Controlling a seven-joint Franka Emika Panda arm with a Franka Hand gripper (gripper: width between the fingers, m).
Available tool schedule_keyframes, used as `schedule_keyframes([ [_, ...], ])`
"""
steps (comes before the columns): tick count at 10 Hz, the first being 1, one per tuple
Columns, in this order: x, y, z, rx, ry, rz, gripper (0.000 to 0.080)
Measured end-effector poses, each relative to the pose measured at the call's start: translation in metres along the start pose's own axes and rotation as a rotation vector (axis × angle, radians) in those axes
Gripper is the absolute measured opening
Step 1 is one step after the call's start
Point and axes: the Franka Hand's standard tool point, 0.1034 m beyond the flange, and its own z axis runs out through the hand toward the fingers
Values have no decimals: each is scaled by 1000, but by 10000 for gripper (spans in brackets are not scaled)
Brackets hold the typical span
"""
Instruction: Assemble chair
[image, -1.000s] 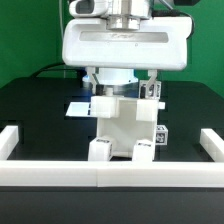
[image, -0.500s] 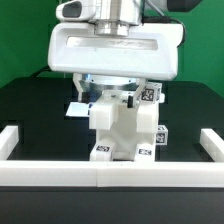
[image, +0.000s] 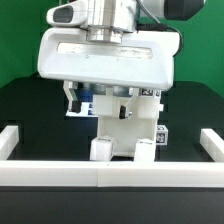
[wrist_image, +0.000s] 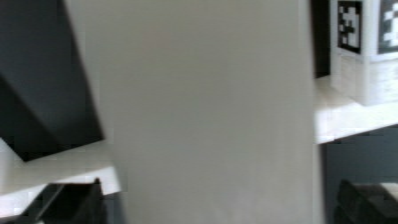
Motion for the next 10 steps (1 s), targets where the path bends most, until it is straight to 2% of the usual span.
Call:
schedule_keyframes([
  [5,-3,-3,-2,4,-7,14,648],
  [6,-5,-5,-8,11,-27,48,648],
  [8,-8,-18,-32,41,-46,106,648],
  [10,-20,-28,-52,70,-50,126,648],
])
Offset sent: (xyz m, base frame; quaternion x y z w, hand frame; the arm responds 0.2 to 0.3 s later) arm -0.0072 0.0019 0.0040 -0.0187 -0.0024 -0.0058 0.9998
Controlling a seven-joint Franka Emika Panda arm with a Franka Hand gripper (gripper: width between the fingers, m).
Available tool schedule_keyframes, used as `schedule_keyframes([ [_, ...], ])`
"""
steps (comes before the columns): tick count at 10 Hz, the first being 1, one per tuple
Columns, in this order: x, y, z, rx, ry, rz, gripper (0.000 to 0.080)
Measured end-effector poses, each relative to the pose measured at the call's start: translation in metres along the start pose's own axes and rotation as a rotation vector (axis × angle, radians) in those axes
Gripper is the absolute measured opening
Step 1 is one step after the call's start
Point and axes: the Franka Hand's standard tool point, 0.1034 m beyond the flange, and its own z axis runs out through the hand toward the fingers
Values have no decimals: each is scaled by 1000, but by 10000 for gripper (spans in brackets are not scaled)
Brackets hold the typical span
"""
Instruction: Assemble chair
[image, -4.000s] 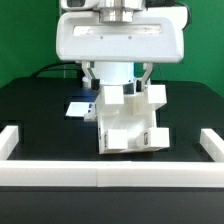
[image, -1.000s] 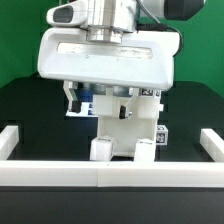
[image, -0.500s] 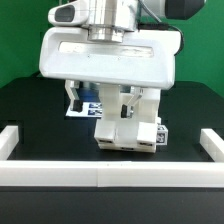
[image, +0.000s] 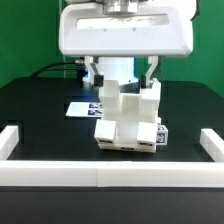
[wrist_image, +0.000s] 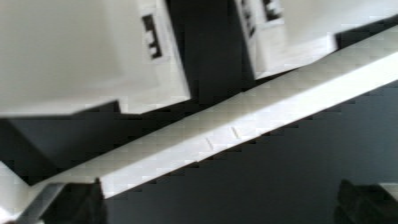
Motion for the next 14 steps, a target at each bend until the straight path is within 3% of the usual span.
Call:
schedule_keyframes([
  [2,-32,-16,-21,43,-9,35,648],
  [6,-70,-7,-22,46,-11,15,648],
  [10,-70,5,-5,11,-14,-13,648],
  [14,-48,15,9,-19,5,-21,648],
])
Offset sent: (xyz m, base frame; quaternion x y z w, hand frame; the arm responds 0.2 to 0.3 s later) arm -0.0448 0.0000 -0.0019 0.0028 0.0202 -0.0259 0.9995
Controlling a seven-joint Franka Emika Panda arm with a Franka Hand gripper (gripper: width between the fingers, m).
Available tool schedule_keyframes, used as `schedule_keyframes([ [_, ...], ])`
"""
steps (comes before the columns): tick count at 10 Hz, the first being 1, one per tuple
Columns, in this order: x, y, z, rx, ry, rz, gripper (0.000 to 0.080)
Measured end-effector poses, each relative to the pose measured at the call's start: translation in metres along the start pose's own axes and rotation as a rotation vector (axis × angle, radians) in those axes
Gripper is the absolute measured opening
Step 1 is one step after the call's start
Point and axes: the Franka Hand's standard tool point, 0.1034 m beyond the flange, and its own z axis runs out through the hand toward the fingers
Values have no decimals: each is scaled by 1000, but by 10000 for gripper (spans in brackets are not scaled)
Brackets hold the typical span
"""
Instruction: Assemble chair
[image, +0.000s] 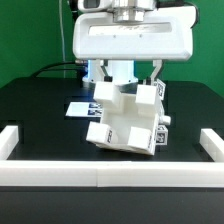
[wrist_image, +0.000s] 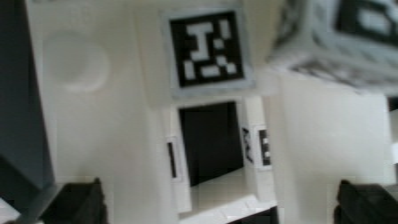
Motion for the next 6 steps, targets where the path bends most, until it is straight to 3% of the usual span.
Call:
schedule_keyframes([
  [6,34,6,21,-38,36,2,648],
])
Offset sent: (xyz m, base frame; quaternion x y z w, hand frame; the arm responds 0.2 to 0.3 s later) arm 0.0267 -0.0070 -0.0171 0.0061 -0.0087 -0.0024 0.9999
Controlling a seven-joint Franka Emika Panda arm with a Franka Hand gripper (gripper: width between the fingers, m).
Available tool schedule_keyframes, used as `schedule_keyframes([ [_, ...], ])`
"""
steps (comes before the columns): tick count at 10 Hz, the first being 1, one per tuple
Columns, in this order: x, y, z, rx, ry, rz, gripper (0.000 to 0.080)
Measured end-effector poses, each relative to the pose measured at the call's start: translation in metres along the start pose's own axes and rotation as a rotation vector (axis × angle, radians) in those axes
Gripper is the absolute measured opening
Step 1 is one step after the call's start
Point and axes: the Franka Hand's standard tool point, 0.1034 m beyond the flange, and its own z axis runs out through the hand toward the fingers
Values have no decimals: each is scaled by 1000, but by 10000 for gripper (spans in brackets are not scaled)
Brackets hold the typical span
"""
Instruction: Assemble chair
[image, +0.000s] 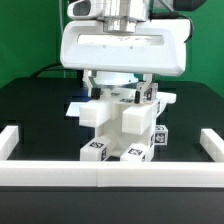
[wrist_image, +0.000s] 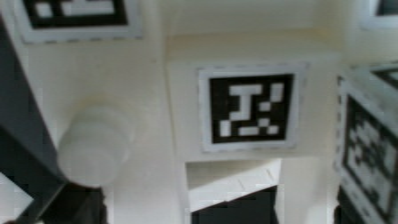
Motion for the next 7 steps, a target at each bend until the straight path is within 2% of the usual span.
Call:
schedule_keyframes([
  [4,15,1,4,-8,49,-2,648],
  [7,29,-3,8,-10,69,-6,648],
])
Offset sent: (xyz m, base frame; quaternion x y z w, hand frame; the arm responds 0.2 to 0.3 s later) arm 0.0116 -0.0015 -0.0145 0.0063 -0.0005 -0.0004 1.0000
